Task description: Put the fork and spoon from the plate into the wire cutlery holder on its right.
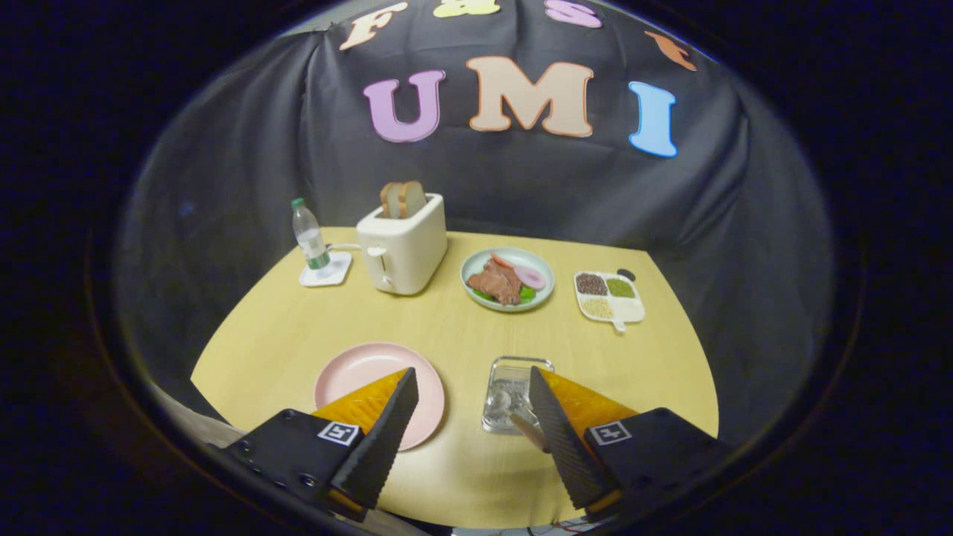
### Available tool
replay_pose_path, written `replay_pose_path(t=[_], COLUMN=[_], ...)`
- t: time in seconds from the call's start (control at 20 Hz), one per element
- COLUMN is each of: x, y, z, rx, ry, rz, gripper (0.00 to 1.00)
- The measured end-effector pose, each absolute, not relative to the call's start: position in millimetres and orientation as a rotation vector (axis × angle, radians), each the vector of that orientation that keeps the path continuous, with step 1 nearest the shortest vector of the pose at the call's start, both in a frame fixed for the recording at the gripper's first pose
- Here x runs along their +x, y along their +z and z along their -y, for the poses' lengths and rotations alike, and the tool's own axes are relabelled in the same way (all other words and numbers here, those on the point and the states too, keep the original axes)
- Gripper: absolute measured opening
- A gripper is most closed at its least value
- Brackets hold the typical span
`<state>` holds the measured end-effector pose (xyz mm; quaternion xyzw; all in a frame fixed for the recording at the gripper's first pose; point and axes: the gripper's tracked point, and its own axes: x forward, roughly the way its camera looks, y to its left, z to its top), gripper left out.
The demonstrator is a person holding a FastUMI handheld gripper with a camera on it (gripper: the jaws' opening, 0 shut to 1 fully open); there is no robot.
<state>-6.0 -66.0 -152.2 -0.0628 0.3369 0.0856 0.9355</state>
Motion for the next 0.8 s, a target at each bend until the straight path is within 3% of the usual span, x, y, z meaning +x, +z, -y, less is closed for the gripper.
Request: replay_pose_path(t=[0.4,0.8], x=[2.2,0.5], y=[-82.7,-46.0], z=[25.6,17.9], rx=[-0.041,-0.026], ry=[0.175,0.153], rz=[-0.366,-0.209], gripper=[0.99,0.98])
